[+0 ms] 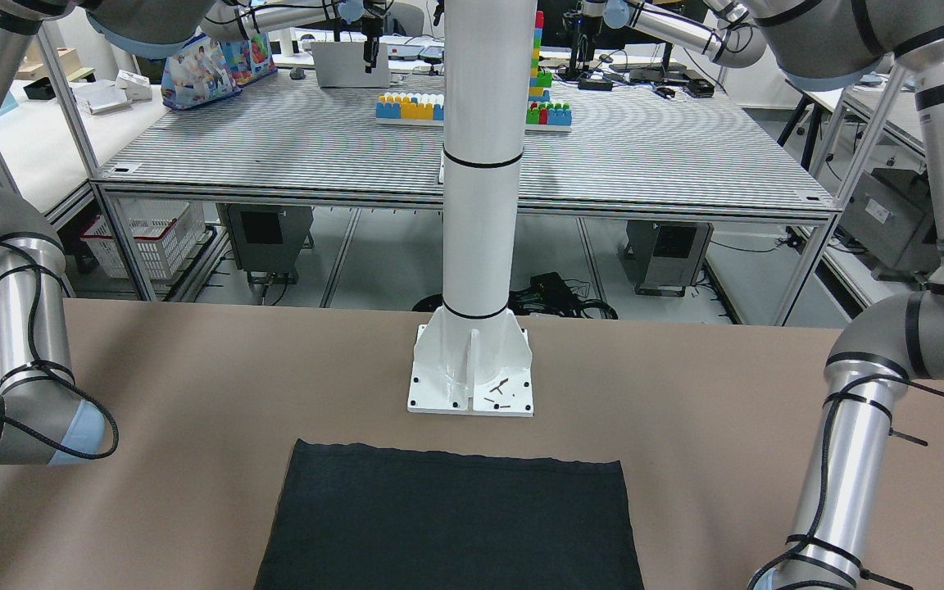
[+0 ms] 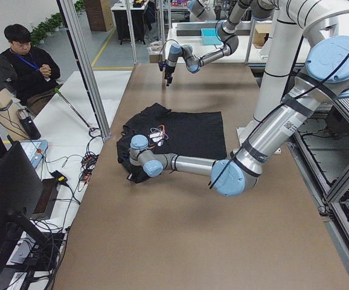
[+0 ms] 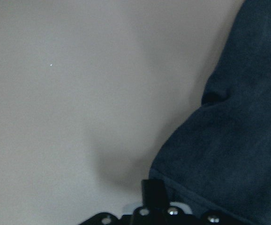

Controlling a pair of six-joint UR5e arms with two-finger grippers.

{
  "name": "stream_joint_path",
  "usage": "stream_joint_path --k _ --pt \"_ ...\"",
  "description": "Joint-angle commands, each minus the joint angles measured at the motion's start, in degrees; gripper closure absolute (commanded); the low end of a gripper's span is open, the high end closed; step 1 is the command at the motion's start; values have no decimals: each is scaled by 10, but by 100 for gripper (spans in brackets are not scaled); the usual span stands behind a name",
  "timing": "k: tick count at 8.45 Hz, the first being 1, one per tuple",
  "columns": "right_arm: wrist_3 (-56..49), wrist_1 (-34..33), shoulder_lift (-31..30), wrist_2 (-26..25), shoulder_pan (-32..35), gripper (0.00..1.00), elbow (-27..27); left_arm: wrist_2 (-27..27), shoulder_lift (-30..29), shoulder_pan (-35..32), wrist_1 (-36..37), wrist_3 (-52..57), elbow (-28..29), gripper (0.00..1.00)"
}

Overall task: Fold clothes
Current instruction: 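Move the left gripper to its nearest sleeve while the right approaches the other, then grasp the sleeve with the left gripper and fold it inward over the logo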

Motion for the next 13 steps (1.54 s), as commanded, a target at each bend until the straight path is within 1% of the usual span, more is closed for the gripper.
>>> stream_joint_path --k 1,4,5,6,7,8,9,10,12,13 --pt "0 0 0 0 0 6 0 -1 0 -5 -4 -5 -6 100" --pt "1 0 0 0 -1 6 3 -6 2 -6 -1 -40 -54 100" --pt "1 0 0 0 -1 6 2 -37 2 -7 3 -76 -88 100" --pt "1 0 0 0 -1 6 1 -44 2 -5 4 -132 -119 100" --pt "1 0 0 0 -1 6 1 -42 -6 1 5 -197 -137 100" --pt "1 0 -1 0 0 6 0 -39 -20 14 14 -234 -150 100" --pt "1 0 0 0 -1 6 0 -26 -38 34 23 -257 -150 100" --pt "1 0 -1 0 0 6 1 15 -61 68 31 -292 -148 100" --pt "1 0 -1 0 0 6 0 77 -107 125 76 -332 -145 100" --pt "1 0 -1 0 -1 6 0 108 -116 149 80 -350 -138 100"
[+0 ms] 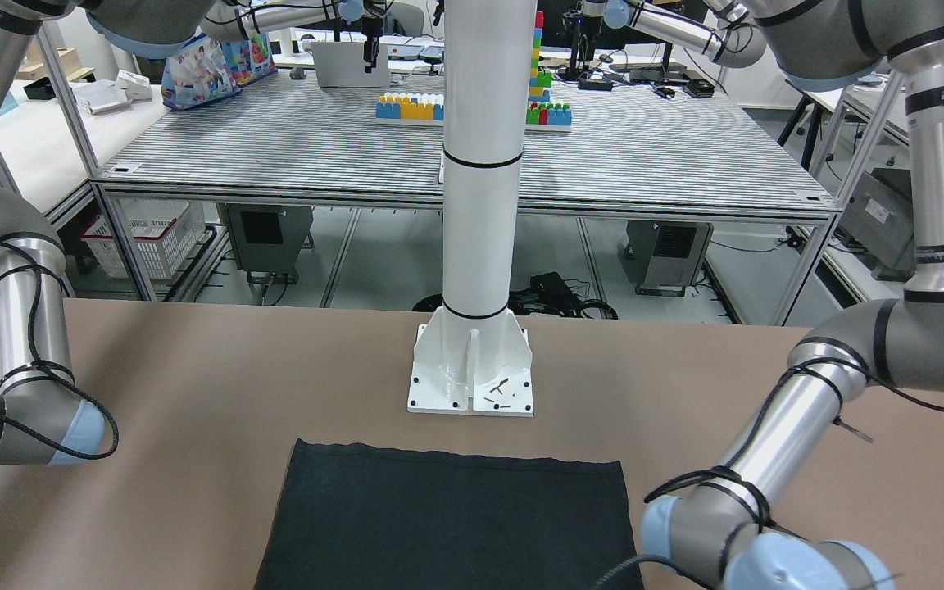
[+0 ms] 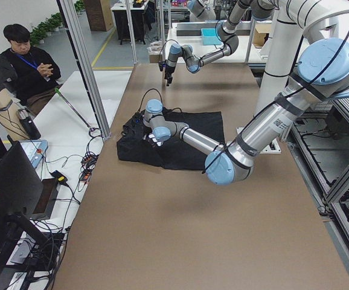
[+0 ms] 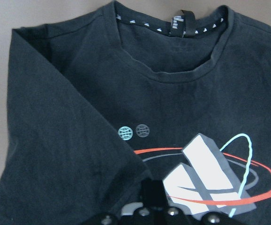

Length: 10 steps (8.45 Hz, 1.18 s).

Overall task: Fold clothes
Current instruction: 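Grasp the sleeve with the left gripper and fold it inward over the logo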

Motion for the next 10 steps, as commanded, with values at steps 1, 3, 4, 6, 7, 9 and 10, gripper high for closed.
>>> stream_joint_path --k 1,3,4,6,7,9,10 --pt "0 0 -1 -1 -1 6 0 79 -30 64 22 -37 12 100" --pt "0 0 -1 -1 -1 6 0 105 -30 76 15 -30 34 100" --pt "0 0 0 -1 -1 6 -1 105 -30 75 13 -25 35 60" --pt "18 0 4 -4 -5 6 -10 105 -37 74 8 -29 19 0" --pt "54 -1 30 -3 -5 6 -26 105 -37 74 8 -28 19 0" --pt "152 20 110 2 -5 7 -103 105 -37 75 8 -28 19 0" --pt "205 83 114 5 -6 8 -139 105 -37 77 8 -28 19 0"
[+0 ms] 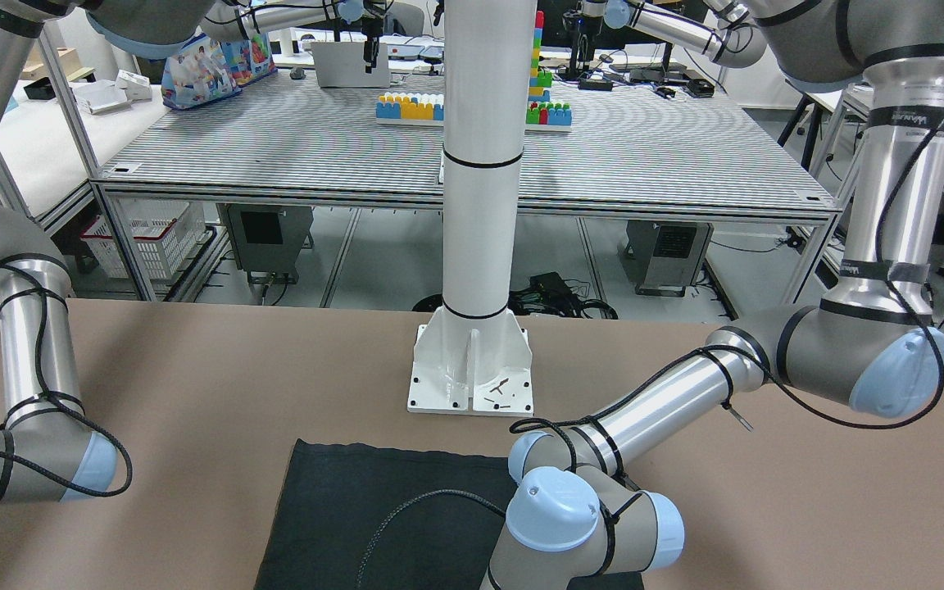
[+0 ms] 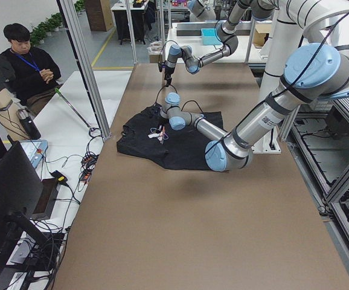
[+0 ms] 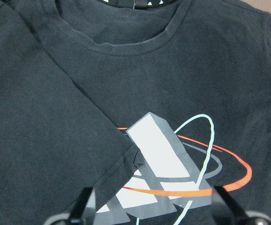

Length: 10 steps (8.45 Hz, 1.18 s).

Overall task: Fold clothes
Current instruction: 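Grasp the sleeve with the left gripper and fold it inward over the logo, then release the left sleeve while the right gripper grasps the other sleeve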

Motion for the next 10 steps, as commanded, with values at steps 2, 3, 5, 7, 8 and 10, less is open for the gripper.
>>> stream_joint_path --k 2,3,5,7,8,10 --pt "156 173 64 2 -26 8 -152 1 0 6 1 1 -1 0" --pt "169 208 72 -2 -41 7 -177 0 0 6 1 1 0 0" --pt "179 242 73 -22 -66 8 -188 0 1 6 1 1 0 0" --pt "179 247 73 -29 -74 33 -192 0 4 5 1 2 0 0" --pt "179 248 73 -29 -74 50 -192 1 4 6 1 2 0 0" --pt "179 248 71 -29 -74 58 -192 1 4 9 1 2 0 0"
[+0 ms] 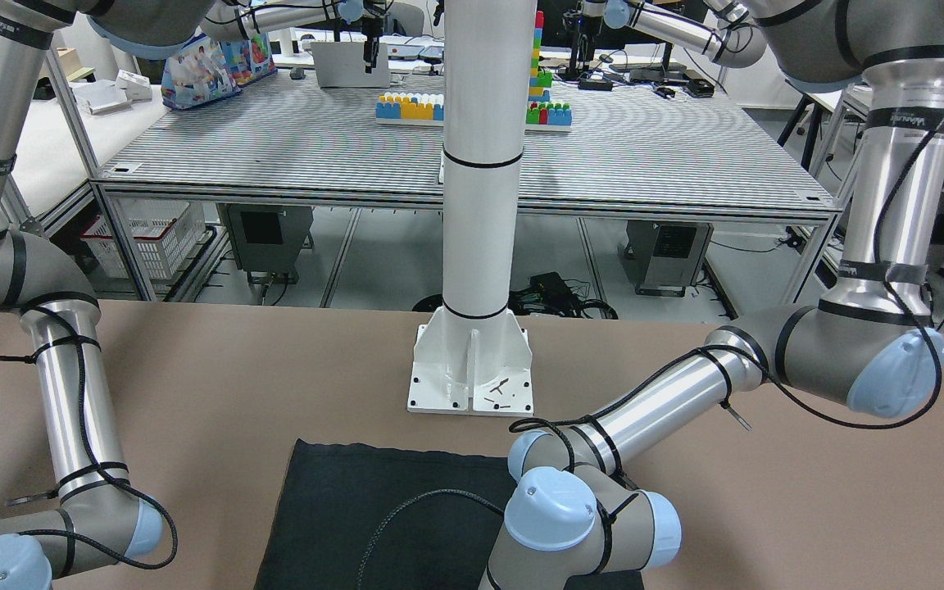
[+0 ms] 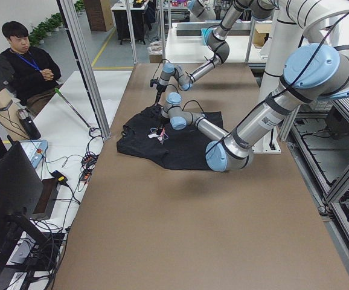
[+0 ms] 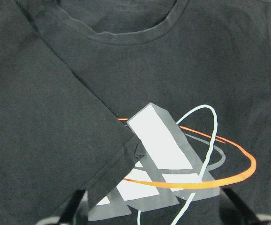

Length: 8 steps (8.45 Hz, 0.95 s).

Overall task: Fold clothes
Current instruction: 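Release the left sleeve while the right gripper grasps the other sleeve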

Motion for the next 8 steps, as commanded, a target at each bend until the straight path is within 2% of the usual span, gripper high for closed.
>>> stream_joint_path --k 1,5,6,7,8 --pt "0 1 -4 -1 -1 60 0 1 0 4 0 0 0 0" --pt "-6 2 -11 -2 -1 57 -5 1 2 7 0 0 -1 0" --pt "-5 2 -8 -5 -1 68 -5 1 2 7 0 0 -1 0" --pt "-5 2 -6 -5 -1 88 -5 1 3 7 0 0 -1 0" --pt "-3 2 -3 -5 -1 100 -4 1 3 7 0 0 -1 0"
